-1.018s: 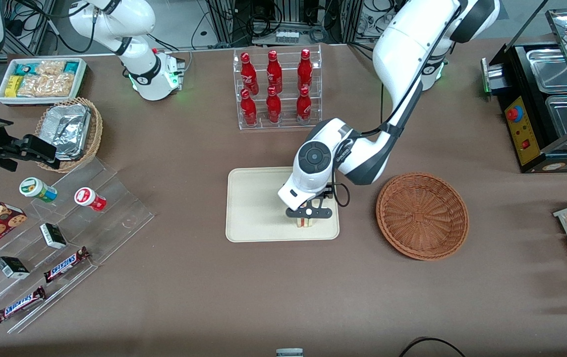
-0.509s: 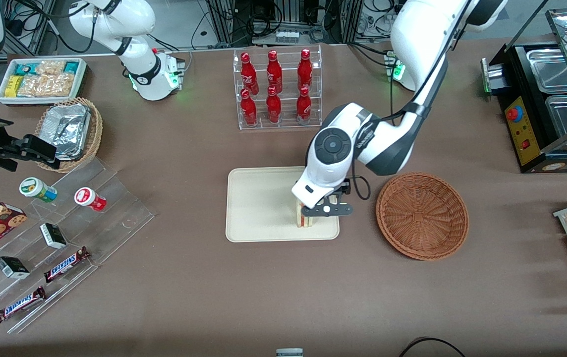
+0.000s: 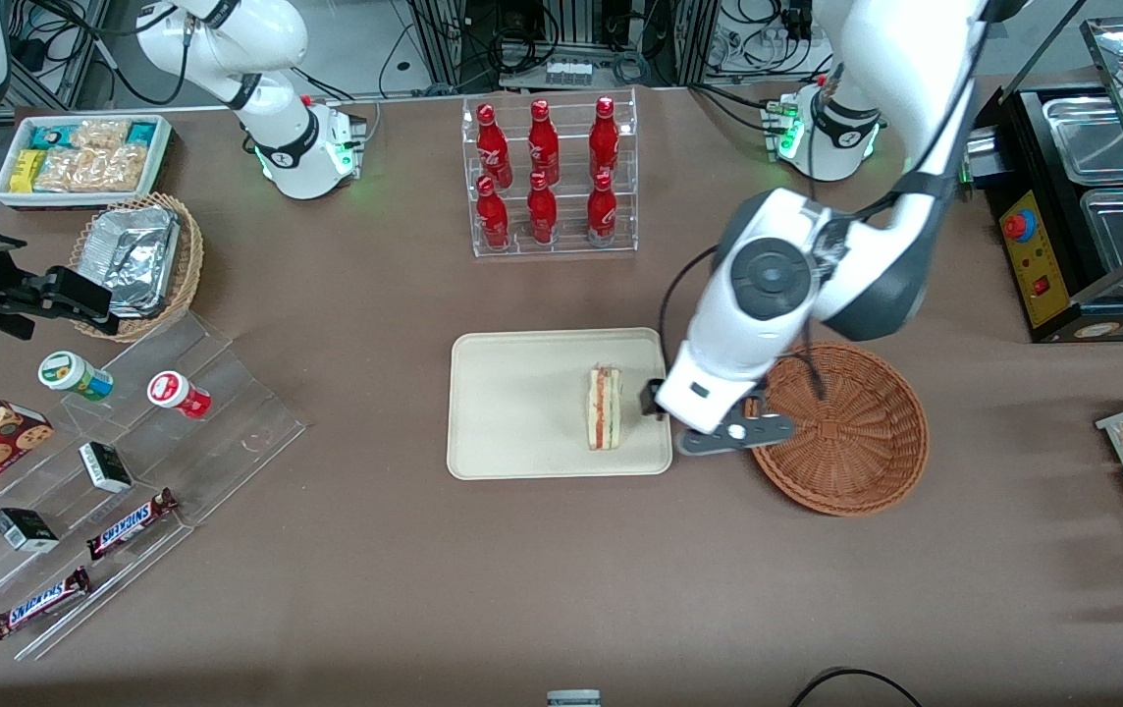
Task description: Place sandwich from basket to tray
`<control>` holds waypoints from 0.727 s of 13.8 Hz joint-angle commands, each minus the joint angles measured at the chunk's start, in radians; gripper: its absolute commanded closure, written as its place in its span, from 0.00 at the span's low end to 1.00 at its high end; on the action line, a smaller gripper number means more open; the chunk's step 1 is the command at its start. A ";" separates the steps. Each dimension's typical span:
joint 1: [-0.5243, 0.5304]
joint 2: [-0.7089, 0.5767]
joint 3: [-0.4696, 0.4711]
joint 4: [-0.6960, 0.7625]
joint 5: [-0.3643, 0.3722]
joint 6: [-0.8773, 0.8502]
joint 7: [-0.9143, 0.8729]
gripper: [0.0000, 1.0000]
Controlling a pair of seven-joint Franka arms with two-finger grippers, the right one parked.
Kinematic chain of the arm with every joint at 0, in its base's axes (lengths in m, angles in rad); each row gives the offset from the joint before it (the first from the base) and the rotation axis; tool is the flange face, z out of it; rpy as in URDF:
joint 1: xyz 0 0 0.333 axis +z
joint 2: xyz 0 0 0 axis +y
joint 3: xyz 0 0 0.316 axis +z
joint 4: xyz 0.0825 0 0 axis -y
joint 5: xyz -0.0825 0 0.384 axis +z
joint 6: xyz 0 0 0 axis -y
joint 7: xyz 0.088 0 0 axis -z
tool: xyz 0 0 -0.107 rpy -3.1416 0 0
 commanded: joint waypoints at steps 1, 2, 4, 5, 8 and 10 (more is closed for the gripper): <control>0.040 -0.039 -0.009 -0.004 0.004 -0.026 0.055 0.00; 0.057 -0.058 -0.007 -0.004 0.004 -0.063 0.094 0.00; 0.112 -0.082 -0.009 -0.004 -0.003 -0.092 0.135 0.00; 0.134 -0.096 -0.009 -0.006 -0.008 -0.103 0.151 0.00; 0.212 -0.119 -0.010 -0.004 -0.013 -0.131 0.168 0.00; 0.251 -0.144 -0.009 -0.001 -0.016 -0.167 0.192 0.00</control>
